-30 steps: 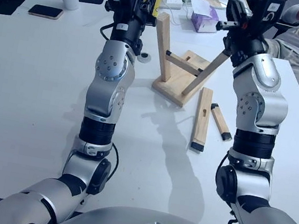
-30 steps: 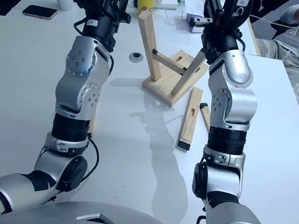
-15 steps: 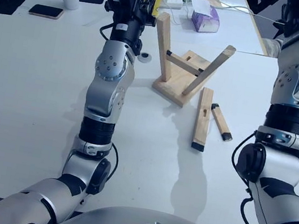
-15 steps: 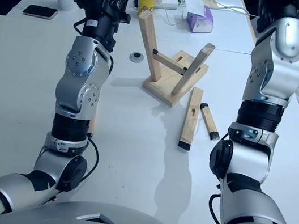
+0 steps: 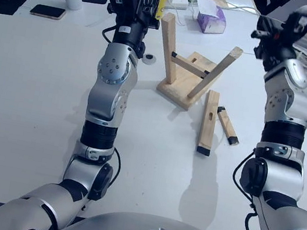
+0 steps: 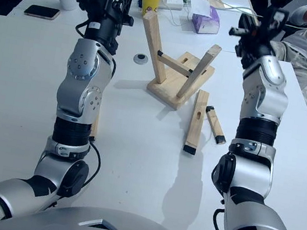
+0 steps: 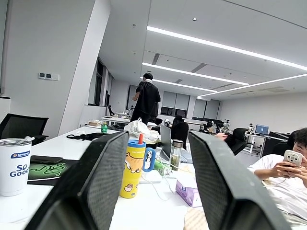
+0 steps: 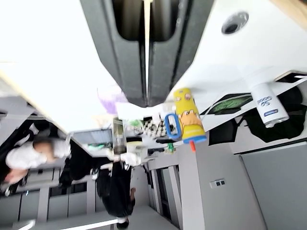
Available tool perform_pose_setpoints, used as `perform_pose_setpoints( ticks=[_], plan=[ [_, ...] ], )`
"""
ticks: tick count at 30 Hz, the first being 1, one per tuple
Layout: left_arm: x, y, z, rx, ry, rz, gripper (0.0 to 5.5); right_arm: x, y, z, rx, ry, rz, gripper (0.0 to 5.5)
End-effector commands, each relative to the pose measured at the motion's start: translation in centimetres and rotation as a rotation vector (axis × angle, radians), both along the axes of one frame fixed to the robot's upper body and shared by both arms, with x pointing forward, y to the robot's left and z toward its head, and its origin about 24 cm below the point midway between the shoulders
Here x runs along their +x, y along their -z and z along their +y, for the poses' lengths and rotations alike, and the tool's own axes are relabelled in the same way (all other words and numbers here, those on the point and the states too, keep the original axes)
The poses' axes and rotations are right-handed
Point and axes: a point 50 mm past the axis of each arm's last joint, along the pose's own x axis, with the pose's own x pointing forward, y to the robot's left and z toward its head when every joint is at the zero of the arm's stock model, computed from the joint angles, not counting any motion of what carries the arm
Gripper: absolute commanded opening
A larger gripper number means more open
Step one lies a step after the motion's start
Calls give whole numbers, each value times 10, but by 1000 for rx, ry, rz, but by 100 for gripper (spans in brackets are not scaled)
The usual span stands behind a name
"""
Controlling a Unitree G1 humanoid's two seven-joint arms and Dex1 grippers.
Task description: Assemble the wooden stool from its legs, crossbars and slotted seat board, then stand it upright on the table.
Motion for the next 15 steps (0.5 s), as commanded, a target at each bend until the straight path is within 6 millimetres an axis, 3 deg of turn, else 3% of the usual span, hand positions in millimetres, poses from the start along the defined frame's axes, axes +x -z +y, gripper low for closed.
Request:
perform_pose_setpoints(
  ticks=[1,5,10,13,15],
  plan=[
    [-1,4,-1,11,0,20,232,-4,9,-8,-207,-68,33,1],
    [-1,4,-1,12,2,23,232,-10,23,-3,-377,-187,57,1],
    [0,6,0,11,3,29,232,-17,63,2,-558,-279,144,1],
    [0,6,-1,11,8,33,232,-25,74,26,-625,-396,98,1],
    [0,7,0,13,8,35,232,-32,73,59,-618,-527,30,1]
  ],
)
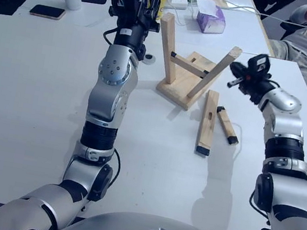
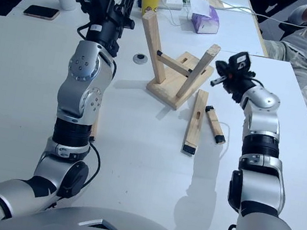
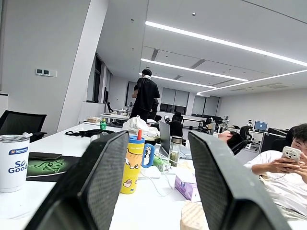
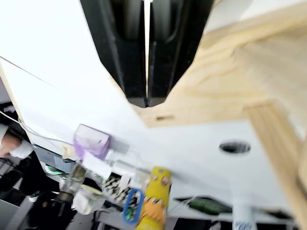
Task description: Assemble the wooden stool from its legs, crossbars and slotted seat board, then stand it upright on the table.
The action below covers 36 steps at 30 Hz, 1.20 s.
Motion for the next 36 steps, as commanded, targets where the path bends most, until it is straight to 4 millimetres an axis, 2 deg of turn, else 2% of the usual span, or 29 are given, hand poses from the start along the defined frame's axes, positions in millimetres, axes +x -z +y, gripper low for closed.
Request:
perform_pose_setpoints(
  ticks=[1,2,5,10,13,16,20,22,26,27,31,33,36],
  plan=[
    [0,5,2,7,-2,20,232,-11,-2,51,14,-227,-44,1],
    [1,5,3,8,-4,20,232,-17,-6,73,30,-309,-58,1],
    [1,5,3,8,-8,22,232,-25,-14,118,33,-405,-88,1],
    [3,4,10,0,-39,18,232,-17,-11,148,-15,-275,-49,1],
    [3,1,17,-6,-76,-1,232,-13,-2,150,-47,-199,-20,1],
    [2,-7,27,-11,-122,-38,232,-8,0,140,-52,-122,-41,1],
    [0,-9,33,-6,-137,-52,232,1,-11,114,-38,-26,-86,1],
    [-1,-10,30,8,-97,-58,232,12,-13,94,-114,47,-89,1],
    [-5,-15,26,59,16,-97,232,25,-12,67,-234,124,-64,1],
    [-5,-15,31,76,49,-99,232,28,-8,56,-267,145,-42,1],
    [-7,-17,45,105,131,-91,232,30,3,34,-346,177,9,1],
    [-11,-17,47,148,214,-77,232,28,12,26,-383,194,65,1],
    [-21,-9,39,232,350,-43,232,27,22,25,-367,166,125,1]
  ],
)
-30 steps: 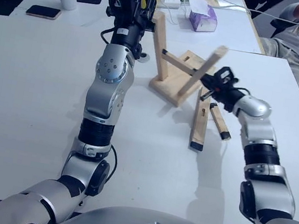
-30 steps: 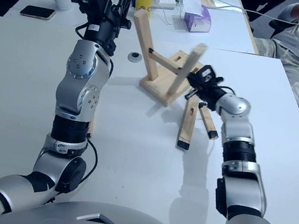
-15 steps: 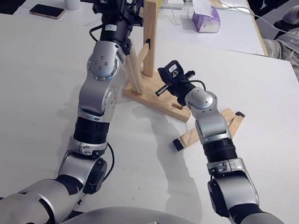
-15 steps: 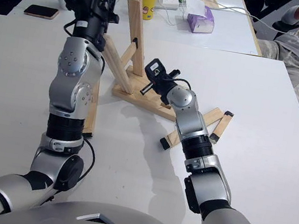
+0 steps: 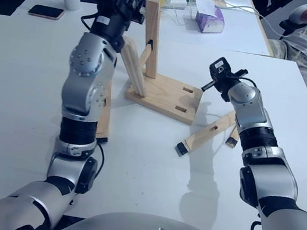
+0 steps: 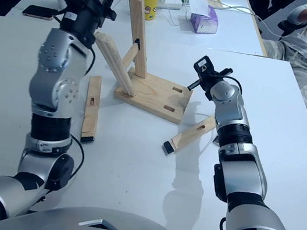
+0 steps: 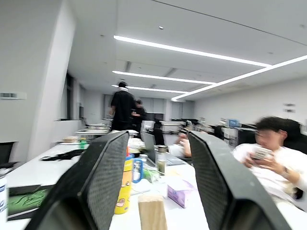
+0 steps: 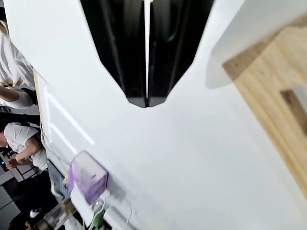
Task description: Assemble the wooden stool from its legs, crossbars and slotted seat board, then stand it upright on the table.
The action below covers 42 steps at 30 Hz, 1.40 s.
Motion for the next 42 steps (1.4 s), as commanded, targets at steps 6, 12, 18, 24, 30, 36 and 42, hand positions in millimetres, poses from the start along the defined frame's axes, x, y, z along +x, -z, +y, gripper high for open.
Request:
perform_pose_setpoints(
  ticks=[6,12,18,24,30,36,42],
  plan=[
    [-46,36,-20,370,503,186,232,0,17,-1,-8,5,45,1],
    [-57,72,-5,559,610,408,232,5,8,9,-9,-20,-51,1],
    [-59,119,-5,636,662,611,232,11,-4,17,0,-25,-124,1],
    [-45,167,5,677,555,790,211,10,2,28,0,-51,-116,0],
    [-38,186,-1,609,511,861,120,7,10,38,-20,-103,-91,0],
    [-30,200,2,649,422,897,33,2,21,35,-56,-129,44,0],
    [-13,198,2,649,330,883,33,1,14,36,25,-161,189,0]
  ],
)
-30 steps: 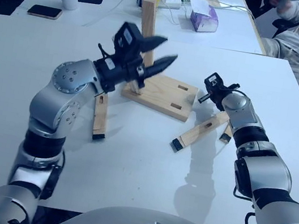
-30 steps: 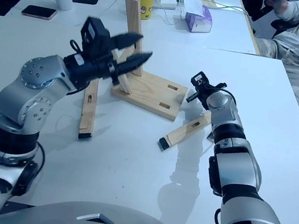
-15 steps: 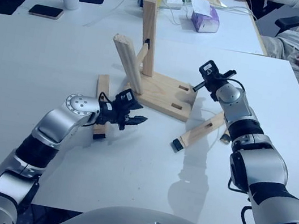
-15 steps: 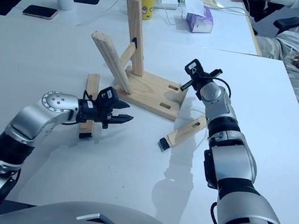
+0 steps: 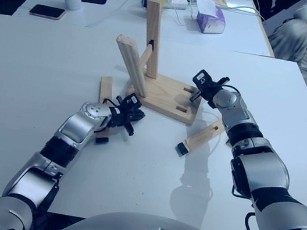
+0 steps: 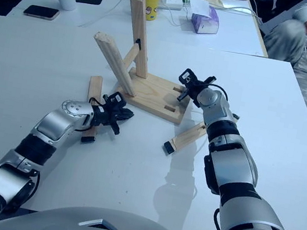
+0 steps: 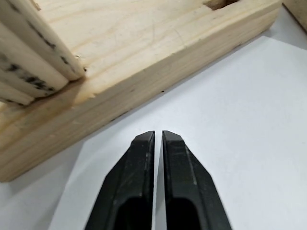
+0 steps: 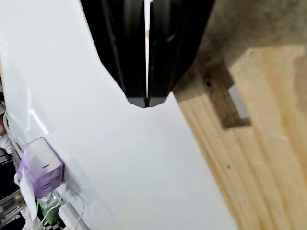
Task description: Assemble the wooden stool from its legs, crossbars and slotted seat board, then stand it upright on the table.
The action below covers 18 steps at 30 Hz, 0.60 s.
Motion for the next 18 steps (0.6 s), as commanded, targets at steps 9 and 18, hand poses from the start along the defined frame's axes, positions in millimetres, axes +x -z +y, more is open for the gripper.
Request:
perform_pose_setpoints(
  ticks=[9,18],
  plan=[
    [29,0,13,52,-204,-106,33,-20,-12,2,79,-170,264,0],
    [42,-7,8,36,-258,-168,33,-39,-6,9,34,-237,288,0]
  ],
)
